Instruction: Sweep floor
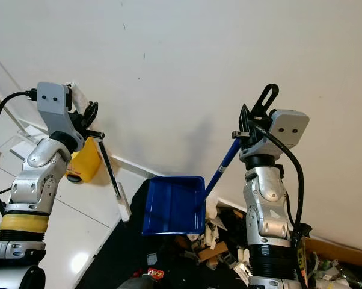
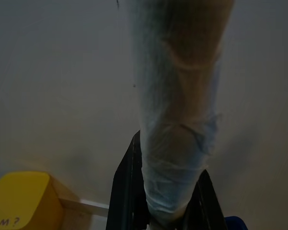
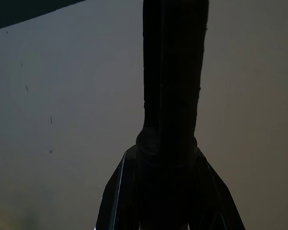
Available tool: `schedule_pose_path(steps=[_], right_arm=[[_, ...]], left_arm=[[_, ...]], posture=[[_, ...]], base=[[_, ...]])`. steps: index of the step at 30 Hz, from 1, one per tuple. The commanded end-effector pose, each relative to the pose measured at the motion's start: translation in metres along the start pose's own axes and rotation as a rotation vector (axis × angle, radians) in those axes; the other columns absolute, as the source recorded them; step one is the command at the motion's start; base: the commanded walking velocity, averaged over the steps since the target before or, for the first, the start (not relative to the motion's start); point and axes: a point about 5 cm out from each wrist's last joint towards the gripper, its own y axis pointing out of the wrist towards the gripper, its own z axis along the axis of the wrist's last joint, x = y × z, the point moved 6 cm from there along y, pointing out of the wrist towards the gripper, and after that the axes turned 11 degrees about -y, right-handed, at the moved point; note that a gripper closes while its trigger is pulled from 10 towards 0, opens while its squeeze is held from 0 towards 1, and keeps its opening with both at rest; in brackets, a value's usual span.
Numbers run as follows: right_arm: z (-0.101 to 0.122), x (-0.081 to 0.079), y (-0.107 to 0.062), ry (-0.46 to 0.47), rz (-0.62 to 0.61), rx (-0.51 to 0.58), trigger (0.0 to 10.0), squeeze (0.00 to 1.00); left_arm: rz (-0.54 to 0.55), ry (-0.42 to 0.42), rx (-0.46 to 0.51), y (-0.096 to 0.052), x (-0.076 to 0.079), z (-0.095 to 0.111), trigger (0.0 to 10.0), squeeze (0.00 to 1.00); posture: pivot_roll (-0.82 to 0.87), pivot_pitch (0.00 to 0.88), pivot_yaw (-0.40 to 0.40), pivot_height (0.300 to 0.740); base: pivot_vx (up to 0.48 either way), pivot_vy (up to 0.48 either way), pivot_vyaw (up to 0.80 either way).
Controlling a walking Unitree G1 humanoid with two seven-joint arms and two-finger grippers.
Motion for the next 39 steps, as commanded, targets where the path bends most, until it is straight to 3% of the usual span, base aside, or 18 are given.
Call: schedule_pose_path(steps=[1, 25, 28, 34, 36, 39], right_arm=[[0.011, 0.001, 0.0, 0.008, -0.008, 0.044, 10.0, 0.0], [0.009, -0.001, -0.001, 0.011, -0.002, 0.036, 10.0, 0.0], [0.007, 0.003, -0.002, -0.021, 0.008, 0.028, 10.0, 0.0], [0.001, 0.03, -0.01, -0.114, 0.025, -0.015, 10.0, 0.0], [0.003, 0.05, -0.019, -0.143, -0.003, -0.029, 10.0, 0.0], [0.01, 0.084, -0.031, -0.111, -0.104, -0.032, 10.0, 0.0]], left_arm=[[-0.003, 0.019, 0.023, -0.001, -0.001, 0.007, 10.0, 0.0], [0.001, 0.031, 0.011, -0.002, -0.002, 0.004, 10.0, 0.0], [0.001, 0.026, 0.0, -0.004, -0.003, 0.0, 10.0, 0.0], [0.002, 0.002, -0.052, -0.011, -0.007, -0.014, 10.0, 0.0], [0.002, 0.014, -0.076, -0.013, -0.008, -0.021, 10.0, 0.0], [0.0, 0.024, -0.121, -0.016, -0.008, -0.031, 10.0, 0.0]], posture=[[0.09, 0.089, 0.1, 0.74], [0.09, 0.095, 0.101, 0.74], [0.09, 0.099, 0.101, 0.74], [0.08, 0.133, 0.114, 0.74], [0.07, 0.151, 0.126, 0.74], [0.07, 0.16, 0.134, 0.74]], base=[[0.0, 0.0, 0.0], [0.0, 0.0, 0.0], [0.0, 0.0, 0.0], [0.0, 0.0, 0.0], [0.0, 0.0, 0.0], [0.0, 0.0, 0.0]])
